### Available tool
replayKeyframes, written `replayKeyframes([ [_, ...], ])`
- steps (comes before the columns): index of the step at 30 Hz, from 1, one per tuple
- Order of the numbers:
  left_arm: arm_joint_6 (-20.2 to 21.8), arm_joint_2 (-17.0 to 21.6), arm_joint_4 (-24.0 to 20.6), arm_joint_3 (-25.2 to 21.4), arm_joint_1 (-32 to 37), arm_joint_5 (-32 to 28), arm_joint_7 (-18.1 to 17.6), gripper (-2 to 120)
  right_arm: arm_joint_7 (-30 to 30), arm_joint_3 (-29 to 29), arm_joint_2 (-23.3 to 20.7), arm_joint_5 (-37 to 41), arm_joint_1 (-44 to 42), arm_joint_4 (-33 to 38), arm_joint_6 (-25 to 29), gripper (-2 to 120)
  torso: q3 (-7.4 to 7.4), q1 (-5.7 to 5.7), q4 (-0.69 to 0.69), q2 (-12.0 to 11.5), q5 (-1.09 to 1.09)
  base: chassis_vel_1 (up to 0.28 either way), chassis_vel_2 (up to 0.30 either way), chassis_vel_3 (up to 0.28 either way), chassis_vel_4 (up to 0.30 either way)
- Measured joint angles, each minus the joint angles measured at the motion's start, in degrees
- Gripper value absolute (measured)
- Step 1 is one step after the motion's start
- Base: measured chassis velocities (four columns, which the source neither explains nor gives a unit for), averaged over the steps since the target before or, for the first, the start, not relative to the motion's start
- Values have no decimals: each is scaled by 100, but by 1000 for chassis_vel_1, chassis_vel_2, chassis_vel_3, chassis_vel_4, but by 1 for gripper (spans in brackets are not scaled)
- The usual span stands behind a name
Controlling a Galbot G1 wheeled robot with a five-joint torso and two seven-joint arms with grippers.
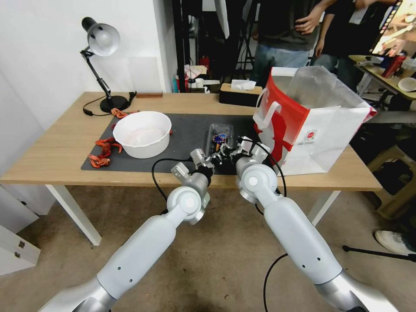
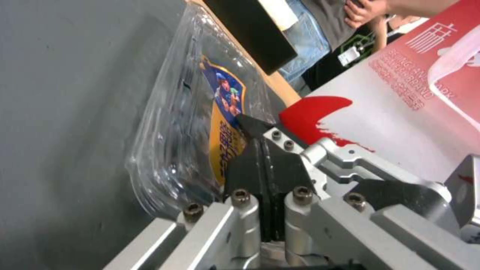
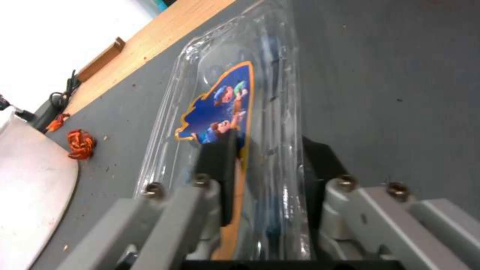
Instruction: Close the takeout container lid, then place the container into the takeout bag.
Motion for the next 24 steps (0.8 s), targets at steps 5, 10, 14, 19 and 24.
replayKeyframes([
  [5, -2, 0, -2, 1, 1, 14, 4, 0, -21, 4, -18, -13, -9, 3, 1, 10, 0, 0, 0, 1, 0, 0, 0, 0, 0],
  [10, -32, 18, -2, -11, -2, 117, 4, 0, -42, 6, -24, -54, -15, 8, 7, 0, 0, 0, 0, 1, 0, 0, 0, 0, 0],
  [14, -80, 99, -51, -131, 1, 351, 11, 0, -77, 5, -24, -127, -39, 8, 15, 0, 0, 0, 0, 1, 0, 0, 0, 0, 0],
  [19, -104, 348, -357, -387, 162, 771, 51, 0, -106, 3, -6, -189, -52, 6, 28, 0, 0, 0, -1, 1, -1, 0, 0, 0, 0],
  [24, -87, 656, -762, -669, 502, 1505, 173, 7, -117, -1, 3, -226, -62, 9, 31, 0, 0, 0, 0, 1, -1, 0, 0, 0, 0],
])
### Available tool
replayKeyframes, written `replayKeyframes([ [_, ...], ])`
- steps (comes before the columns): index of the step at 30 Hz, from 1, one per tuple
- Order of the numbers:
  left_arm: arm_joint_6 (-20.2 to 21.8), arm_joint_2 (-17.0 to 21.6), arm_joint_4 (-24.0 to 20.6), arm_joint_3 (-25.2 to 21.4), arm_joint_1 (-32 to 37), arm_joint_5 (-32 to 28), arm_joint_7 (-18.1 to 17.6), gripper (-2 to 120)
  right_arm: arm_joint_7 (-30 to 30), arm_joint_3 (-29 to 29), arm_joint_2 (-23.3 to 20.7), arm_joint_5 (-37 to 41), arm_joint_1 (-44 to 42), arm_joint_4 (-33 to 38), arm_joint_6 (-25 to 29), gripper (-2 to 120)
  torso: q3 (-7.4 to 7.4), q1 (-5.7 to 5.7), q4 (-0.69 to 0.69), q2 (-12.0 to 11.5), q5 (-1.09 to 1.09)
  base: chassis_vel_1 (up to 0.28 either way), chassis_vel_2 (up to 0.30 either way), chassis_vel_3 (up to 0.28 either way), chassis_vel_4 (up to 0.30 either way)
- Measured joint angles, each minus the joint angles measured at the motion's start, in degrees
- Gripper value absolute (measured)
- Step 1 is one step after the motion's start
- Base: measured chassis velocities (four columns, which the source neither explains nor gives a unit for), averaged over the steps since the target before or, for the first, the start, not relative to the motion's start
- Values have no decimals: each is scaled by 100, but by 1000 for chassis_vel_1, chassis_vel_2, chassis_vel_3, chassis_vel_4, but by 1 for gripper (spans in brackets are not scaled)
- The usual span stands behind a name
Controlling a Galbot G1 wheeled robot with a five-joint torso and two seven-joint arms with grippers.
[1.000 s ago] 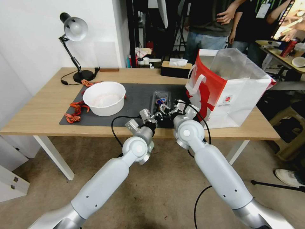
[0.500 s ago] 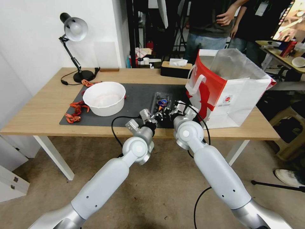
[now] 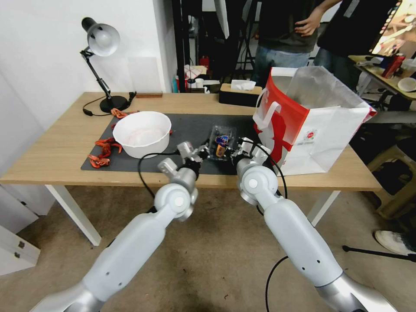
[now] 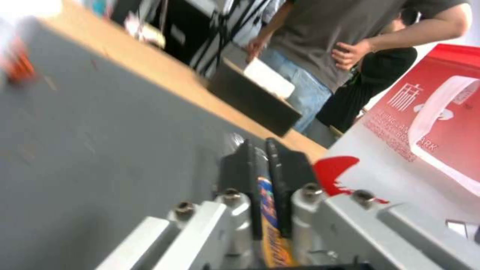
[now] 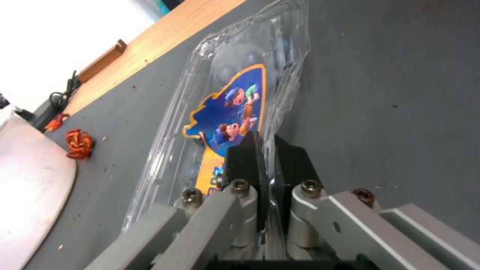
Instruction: Close the takeout container lid, then place the container into the takeout bag.
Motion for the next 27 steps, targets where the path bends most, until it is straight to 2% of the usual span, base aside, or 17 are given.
replayKeyframes([
  [1, 0, 0, 0, 0, 0, 0, 0, 7, 0, 0, 0, 0, 0, 0, 0, 0, 0, 0, 0, 0, 0, 0, 0, 0, 0],
  [5, 21, 368, -549, -404, 574, 905, 106, 27, -11, -23, 20, -42, -16, 18, 3, 0, 0, 0, 1, 0, 0, 0, 0, 0, 0],
  [6, 21, 368, -549, -404, 574, 905, 106, 27, -11, -23, 20, -42, -16, 18, 3, 0, 0, 0, 1, 0, 0, 0, 0, 0, 0],
  [7, 52, 453, -678, -523, 747, 1241, 111, 33, -13, -32, 28, -53, -17, 21, 3, 0, 0, 0, 0, 0, 0, 0, 0, 0, 0],
  [9, 75, 486, -730, -578, 823, 1400, 112, 36, -14, -35, 29, -58, -17, 21, 2, 0, 0, 0, 0, 0, 1, 0, 0, 0, 0],
  [12, 196, 722, -1061, -907, 1350, 2332, 142, 53, -18, -41, 39, -84, -20, 37, 4, 0, 0, 0, 1, 0, 1, 0, 0, 0, 0],
  [13, 196, 722, -1061, -907, 1350, 2332, 142, 53, -18, -41, 39, -84, -20, 37, 4, 0, 0, 0, 1, 0, 1, 0, 0, 0, 0],
  [16, 255, 863, -1312, -1204, 1818, 2860, 63, 69, -23, -43, 36, -97, -27, 52, 4, 0, 0, 0, 1, 0, 1, 0, 0, 0, 0],
  [18, 260, 874, -1354, -1248, 1893, 2927, 40, 71, -24, -43, 35, -99, -28, 57, 4, 0, 0, 0, 1, 0, 0, 0, 0, 0, 0],
  [20, 282, 894, -1513, -1450, 2218, 3130, -50, 82, -27, -43, 32, -112, -38, 71, 5, 0, 1, 0, 1, -1, 0, 0, 0, 0, 0],
  [21, 282, 894, -1513, -1450, 2218, 3130, -50, 82, -27, -43, 32, -112, -38, 71, 5, 0, 1, 0, 1, -1, 0, 0, 0, 0, 0],
  [25, 197, 876, -1661, -1810, 2719, 3396, -85, 97, -34, -33, 7, -127, -70, 105, 9, 0, 0, 0, 0, -1, 1, 0, 0, 0, 0],
  [27, 152, 869, -1693, -1888, 2851, 3456, -86, 99, -34, -32, 1, -128, -75, 117, 9, 0, 0, 0, 0, -1, 1, 0, 0, 0, 0],
])
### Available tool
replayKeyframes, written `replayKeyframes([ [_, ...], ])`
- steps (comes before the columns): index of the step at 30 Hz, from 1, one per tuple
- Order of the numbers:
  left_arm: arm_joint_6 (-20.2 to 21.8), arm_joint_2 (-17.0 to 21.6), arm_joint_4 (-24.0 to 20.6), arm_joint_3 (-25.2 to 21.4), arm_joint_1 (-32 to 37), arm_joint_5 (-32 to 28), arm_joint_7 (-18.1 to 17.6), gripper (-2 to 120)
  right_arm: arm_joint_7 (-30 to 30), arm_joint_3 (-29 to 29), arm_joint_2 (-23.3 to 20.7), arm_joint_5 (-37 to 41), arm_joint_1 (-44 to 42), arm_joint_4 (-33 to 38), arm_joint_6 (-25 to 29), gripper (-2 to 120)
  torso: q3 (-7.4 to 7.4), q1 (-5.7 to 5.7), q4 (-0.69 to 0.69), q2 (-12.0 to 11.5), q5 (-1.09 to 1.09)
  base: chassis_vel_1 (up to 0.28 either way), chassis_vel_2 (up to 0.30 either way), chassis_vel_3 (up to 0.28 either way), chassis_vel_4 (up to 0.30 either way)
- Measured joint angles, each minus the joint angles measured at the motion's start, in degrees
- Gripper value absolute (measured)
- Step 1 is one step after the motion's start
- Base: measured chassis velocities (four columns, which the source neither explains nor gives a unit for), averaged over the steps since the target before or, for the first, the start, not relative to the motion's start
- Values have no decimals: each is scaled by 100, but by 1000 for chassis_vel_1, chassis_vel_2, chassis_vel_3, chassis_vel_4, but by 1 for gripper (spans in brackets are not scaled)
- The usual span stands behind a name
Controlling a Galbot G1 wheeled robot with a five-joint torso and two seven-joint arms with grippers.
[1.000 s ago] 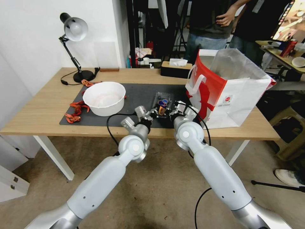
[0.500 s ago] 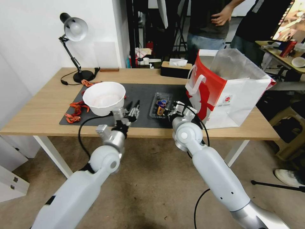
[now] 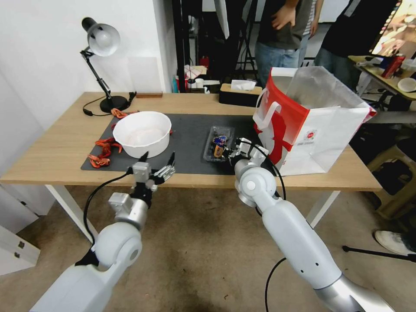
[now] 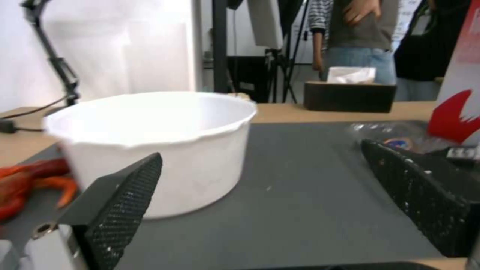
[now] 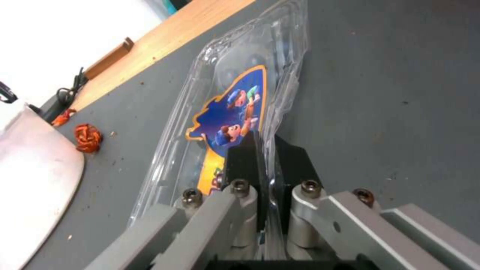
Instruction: Close the takeout container lid, then place the container into the takeout bag.
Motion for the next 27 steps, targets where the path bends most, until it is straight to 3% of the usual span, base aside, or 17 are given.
replayKeyframes([
  [10, -325, -130, -57, -347, 661, 305, -8, 100, -11, 8, -19, -3, -12, 25, 4, 0, 0, 0, 0, 0, 0, 0, 0, 0, 0],
  [11, -518, -222, -49, -494, 1025, 447, -11, 100, -23, 11, -28, -4, -16, 42, 6, 0, 0, 1, 0, 0, 0, 0, 0, 0, 0],
  [18, -966, -343, 171, -618, 1542, 653, -3, 100, -27, 13, -23, -5, -25, 83, 11, 0, 0, 0, 1, 0, 0, 0, 0, 0, 0],
  [25, -1045, -330, 237, -634, 1524, 703, 1, 100, -20, 41, -56, 3, -47, 253, 12, 0, 0, 1, 0, 0, 0, 0, 0, 0, 0],
  [27, -1044, -321, 243, -632, 1483, 702, 2, 100, -20, 197, -144, 33, -53, 610, 10, 0, 0, 1, 0, 0, 1, 0, 0, 0, 0],
])
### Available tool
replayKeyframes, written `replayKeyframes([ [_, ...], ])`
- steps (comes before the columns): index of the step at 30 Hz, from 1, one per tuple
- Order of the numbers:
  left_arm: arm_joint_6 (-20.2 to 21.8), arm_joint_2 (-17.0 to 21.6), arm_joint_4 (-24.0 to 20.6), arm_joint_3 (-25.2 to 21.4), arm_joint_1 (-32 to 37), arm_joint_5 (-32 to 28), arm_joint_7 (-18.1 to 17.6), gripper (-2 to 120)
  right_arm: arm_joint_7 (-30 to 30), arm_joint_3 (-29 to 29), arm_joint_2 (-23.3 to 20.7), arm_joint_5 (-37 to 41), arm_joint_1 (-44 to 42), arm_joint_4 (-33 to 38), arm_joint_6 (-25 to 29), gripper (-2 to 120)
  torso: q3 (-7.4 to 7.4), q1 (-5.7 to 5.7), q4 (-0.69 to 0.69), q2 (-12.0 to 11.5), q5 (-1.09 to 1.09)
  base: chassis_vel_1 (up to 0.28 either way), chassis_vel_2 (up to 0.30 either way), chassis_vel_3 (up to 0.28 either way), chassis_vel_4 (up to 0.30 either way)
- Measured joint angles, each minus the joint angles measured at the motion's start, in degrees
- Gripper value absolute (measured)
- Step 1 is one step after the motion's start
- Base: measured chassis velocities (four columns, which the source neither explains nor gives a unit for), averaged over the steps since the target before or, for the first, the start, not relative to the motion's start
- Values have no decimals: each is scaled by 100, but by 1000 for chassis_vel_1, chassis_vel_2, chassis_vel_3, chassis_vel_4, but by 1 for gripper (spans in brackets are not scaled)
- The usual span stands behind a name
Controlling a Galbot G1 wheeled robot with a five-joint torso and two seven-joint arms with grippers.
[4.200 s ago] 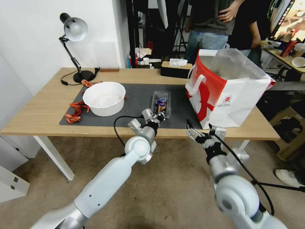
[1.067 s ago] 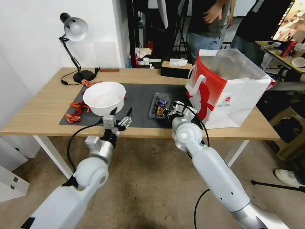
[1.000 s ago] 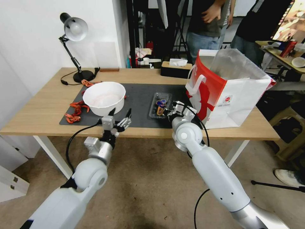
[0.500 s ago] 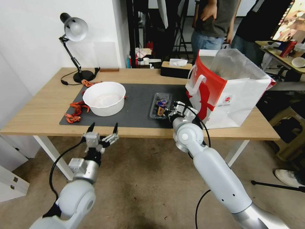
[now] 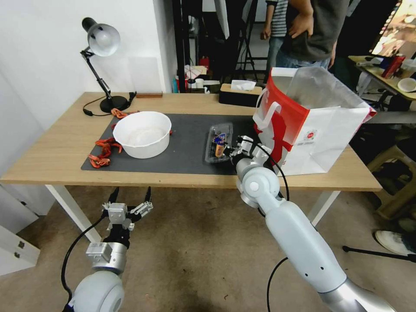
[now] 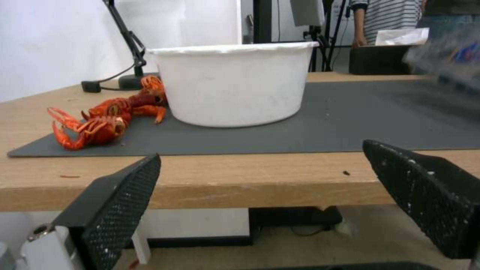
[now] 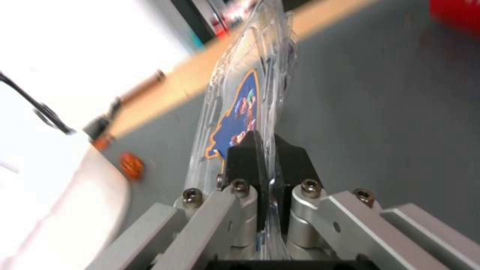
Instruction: Close the takeout container lid, then place the container into the takeout bag.
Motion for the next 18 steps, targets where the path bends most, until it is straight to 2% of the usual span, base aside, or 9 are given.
replayKeyframes([
  [5, 15, -6, 7, 25, -54, -6, 0, 100, -15, 271, -155, 130, 87, 568, -42, 0, 0, 0, -1, 0, 0, 0, 0, 0, 0],
  [8, 31, -1, 13, 35, -108, -20, -3, 100, -51, 627, -311, 296, 305, 1098, -108, 0, 0, 0, -1, 0, 0, 0, 0, 0, 0],
  [15, 40, -23, 15, 46, -145, -27, -6, 100, -104, 1147, -501, 182, 587, 1394, -131, 0, 0, 0, 0, 0, 0, 0, 0, 0, 0],
  [18, 44, -50, 16, 59, -160, -26, -6, 100, -108, 1497, -627, -145, 658, 1441, -162, 0, 0, 0, 0, 0, 0, 0, 0, 0, 0],
])
